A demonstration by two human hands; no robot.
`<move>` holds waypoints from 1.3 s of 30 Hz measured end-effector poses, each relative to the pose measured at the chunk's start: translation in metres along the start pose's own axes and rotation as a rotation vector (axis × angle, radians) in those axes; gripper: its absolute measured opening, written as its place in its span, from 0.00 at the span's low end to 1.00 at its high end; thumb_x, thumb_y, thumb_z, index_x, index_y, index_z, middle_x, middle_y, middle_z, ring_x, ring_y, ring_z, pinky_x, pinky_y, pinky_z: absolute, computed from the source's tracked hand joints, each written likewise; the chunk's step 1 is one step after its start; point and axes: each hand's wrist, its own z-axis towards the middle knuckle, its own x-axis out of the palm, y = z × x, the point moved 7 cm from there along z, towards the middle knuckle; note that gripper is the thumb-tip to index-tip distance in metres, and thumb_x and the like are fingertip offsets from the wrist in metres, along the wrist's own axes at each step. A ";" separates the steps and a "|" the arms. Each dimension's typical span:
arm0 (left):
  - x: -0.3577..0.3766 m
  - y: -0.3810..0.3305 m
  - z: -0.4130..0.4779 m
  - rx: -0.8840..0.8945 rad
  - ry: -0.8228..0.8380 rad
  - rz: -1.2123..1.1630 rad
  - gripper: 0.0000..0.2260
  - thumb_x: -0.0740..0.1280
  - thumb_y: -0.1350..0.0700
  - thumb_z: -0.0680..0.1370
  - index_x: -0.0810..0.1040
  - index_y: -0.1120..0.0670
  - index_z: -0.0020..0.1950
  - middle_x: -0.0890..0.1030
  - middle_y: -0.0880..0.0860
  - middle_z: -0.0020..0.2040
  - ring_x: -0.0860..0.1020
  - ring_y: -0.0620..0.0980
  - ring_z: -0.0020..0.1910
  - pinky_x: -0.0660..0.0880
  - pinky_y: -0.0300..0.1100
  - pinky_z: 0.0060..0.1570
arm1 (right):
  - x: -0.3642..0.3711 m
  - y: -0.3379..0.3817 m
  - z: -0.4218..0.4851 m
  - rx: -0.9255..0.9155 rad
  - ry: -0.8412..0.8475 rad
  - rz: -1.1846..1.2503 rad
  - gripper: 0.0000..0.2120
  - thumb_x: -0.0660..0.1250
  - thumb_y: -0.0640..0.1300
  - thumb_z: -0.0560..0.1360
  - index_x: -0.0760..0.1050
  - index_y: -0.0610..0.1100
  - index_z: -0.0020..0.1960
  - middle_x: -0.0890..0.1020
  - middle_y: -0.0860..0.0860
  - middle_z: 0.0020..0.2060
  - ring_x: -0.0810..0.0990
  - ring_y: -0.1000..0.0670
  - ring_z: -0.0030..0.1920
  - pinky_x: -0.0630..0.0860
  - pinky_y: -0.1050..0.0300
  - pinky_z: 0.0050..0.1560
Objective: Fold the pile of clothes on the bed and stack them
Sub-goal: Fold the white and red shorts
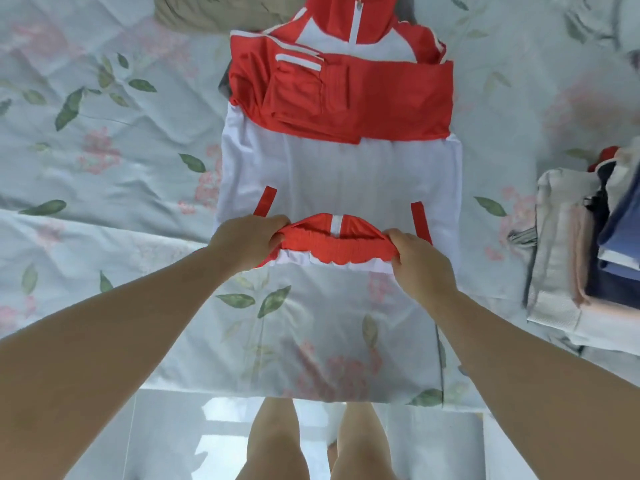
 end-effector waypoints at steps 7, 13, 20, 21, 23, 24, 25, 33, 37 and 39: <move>0.011 -0.010 -0.021 0.087 0.433 -0.201 0.09 0.61 0.49 0.80 0.77 0.52 0.54 0.77 0.48 0.46 0.76 0.51 0.50 0.71 0.43 0.52 | 0.016 -0.001 -0.025 0.146 0.531 0.123 0.13 0.55 0.34 0.75 0.75 0.47 0.49 0.76 0.49 0.40 0.75 0.46 0.44 0.68 0.58 0.40; 0.019 -0.019 -0.040 0.070 0.675 -0.325 0.08 0.67 0.48 0.77 0.75 0.46 0.38 0.77 0.42 0.33 0.75 0.43 0.35 0.69 0.36 0.38 | 0.024 0.010 -0.056 0.154 0.928 0.037 0.10 0.55 0.33 0.74 0.73 0.43 0.44 0.72 0.51 0.31 0.73 0.52 0.33 0.64 0.66 0.31; -0.056 -0.017 0.016 0.133 0.396 -0.182 0.13 0.73 0.45 0.71 0.73 0.50 0.39 0.75 0.44 0.34 0.74 0.44 0.35 0.67 0.35 0.34 | -0.042 -0.008 0.019 0.211 0.371 0.205 0.09 0.59 0.37 0.73 0.70 0.47 0.36 0.77 0.50 0.31 0.77 0.46 0.36 0.69 0.58 0.33; -0.070 -0.017 0.027 0.151 0.340 -0.138 0.14 0.73 0.44 0.71 0.73 0.51 0.39 0.74 0.44 0.34 0.74 0.47 0.37 0.66 0.37 0.34 | -0.057 -0.009 0.032 0.186 0.251 0.157 0.06 0.59 0.39 0.73 0.71 0.45 0.39 0.78 0.48 0.34 0.78 0.43 0.39 0.69 0.57 0.35; -0.103 -0.017 0.051 0.182 0.189 -0.037 0.15 0.71 0.43 0.72 0.75 0.54 0.44 0.76 0.47 0.38 0.75 0.51 0.44 0.65 0.41 0.39 | -0.091 -0.006 0.054 0.128 0.004 0.025 0.04 0.59 0.42 0.75 0.72 0.43 0.46 0.79 0.42 0.40 0.77 0.39 0.44 0.67 0.54 0.39; -0.122 -0.017 0.065 0.186 0.105 0.014 0.16 0.70 0.43 0.73 0.77 0.55 0.48 0.78 0.50 0.42 0.76 0.53 0.47 0.66 0.41 0.41 | -0.108 -0.002 0.065 0.106 -0.098 -0.025 0.06 0.59 0.42 0.76 0.72 0.41 0.49 0.79 0.41 0.42 0.77 0.38 0.45 0.65 0.54 0.40; -0.141 -0.016 0.079 0.170 0.016 0.061 0.17 0.69 0.42 0.74 0.78 0.55 0.52 0.79 0.53 0.47 0.76 0.55 0.51 0.67 0.42 0.43 | -0.124 0.001 0.078 0.084 -0.191 -0.057 0.07 0.58 0.42 0.76 0.72 0.40 0.51 0.79 0.40 0.43 0.77 0.38 0.46 0.63 0.53 0.40; -0.208 -0.012 0.150 0.014 -0.711 0.414 0.25 0.66 0.60 0.73 0.67 0.54 0.70 0.70 0.60 0.68 0.69 0.62 0.67 0.65 0.59 0.62 | -0.171 0.009 0.164 0.084 -0.546 -0.060 0.27 0.55 0.43 0.80 0.51 0.47 0.78 0.55 0.45 0.77 0.53 0.44 0.76 0.51 0.45 0.72; -0.114 -0.023 0.153 0.146 -0.282 0.201 0.27 0.59 0.48 0.80 0.56 0.52 0.77 0.52 0.56 0.78 0.50 0.56 0.77 0.49 0.53 0.72 | -0.095 0.012 0.158 -0.012 -0.154 -0.112 0.30 0.56 0.51 0.80 0.47 0.51 0.78 0.48 0.49 0.78 0.48 0.45 0.77 0.50 0.44 0.73; -0.067 -0.027 0.141 0.178 -0.050 0.207 0.33 0.57 0.39 0.79 0.49 0.50 0.78 0.45 0.54 0.79 0.44 0.54 0.77 0.44 0.50 0.73 | -0.046 0.008 0.146 -0.050 0.104 -0.143 0.34 0.58 0.57 0.78 0.45 0.53 0.78 0.46 0.51 0.78 0.44 0.46 0.77 0.47 0.45 0.74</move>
